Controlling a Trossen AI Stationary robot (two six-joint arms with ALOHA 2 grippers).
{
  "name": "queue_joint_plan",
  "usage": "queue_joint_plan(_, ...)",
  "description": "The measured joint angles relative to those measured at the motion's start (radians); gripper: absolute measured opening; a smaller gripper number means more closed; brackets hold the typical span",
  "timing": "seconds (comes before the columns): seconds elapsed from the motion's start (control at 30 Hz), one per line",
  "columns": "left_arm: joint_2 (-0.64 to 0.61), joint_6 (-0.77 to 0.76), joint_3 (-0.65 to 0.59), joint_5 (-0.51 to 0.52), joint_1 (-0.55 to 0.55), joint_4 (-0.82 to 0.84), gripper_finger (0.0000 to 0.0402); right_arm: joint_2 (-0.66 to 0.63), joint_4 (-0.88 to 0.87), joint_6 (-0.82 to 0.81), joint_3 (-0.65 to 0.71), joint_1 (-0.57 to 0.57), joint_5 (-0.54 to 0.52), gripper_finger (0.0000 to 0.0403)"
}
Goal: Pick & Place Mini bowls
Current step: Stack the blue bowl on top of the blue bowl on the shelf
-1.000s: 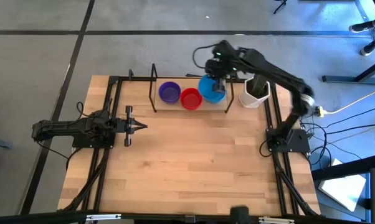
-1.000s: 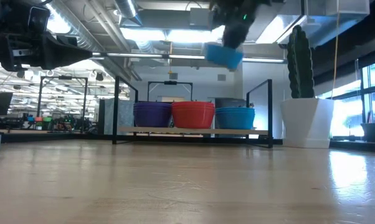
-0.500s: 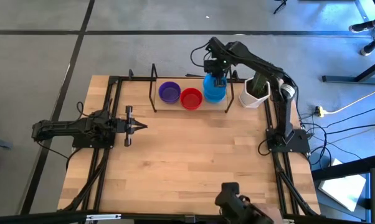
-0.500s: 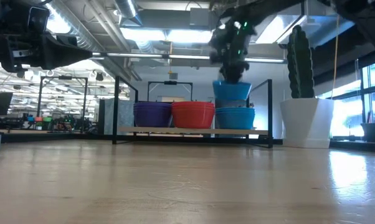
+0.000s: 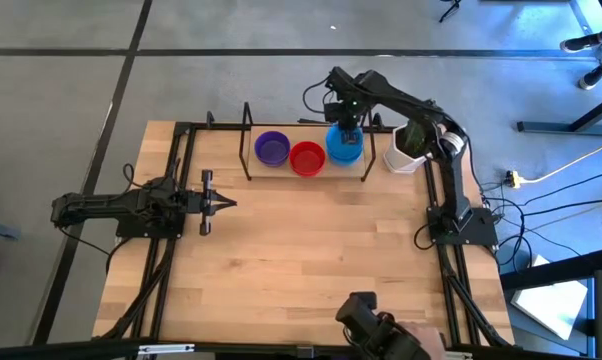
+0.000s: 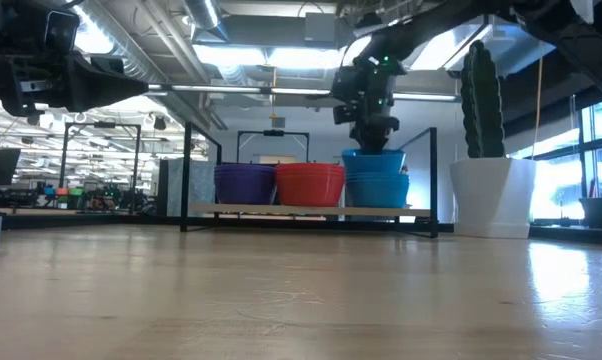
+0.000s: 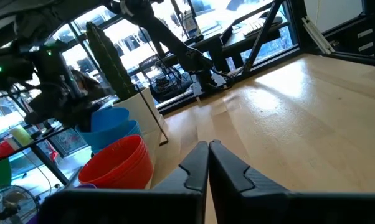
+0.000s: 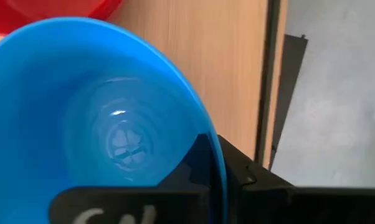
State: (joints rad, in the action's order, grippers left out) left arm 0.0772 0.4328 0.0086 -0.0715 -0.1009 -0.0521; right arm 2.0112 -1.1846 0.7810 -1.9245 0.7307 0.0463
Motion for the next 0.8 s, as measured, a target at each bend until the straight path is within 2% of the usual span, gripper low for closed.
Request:
queue_joint_plan(0.43,0.0,0.018,0.0,0.0,0.0,-0.001,0.0008,0.003,0.009,0.005,0.108,0.019,0.036,0.0011)
queue_joint_plan(0.67,0.0,0.018,0.0,0.0,0.0,-0.001,0.0002,0.003,0.047,-0.048,0.107,0.019,0.041,0.006)
queue_joint_plan(0.8,0.0,0.018,0.0,0.0,0.0,-0.001,0.0004,0.003,0.063,-0.048,0.105,0.019,0.087,0.0097)
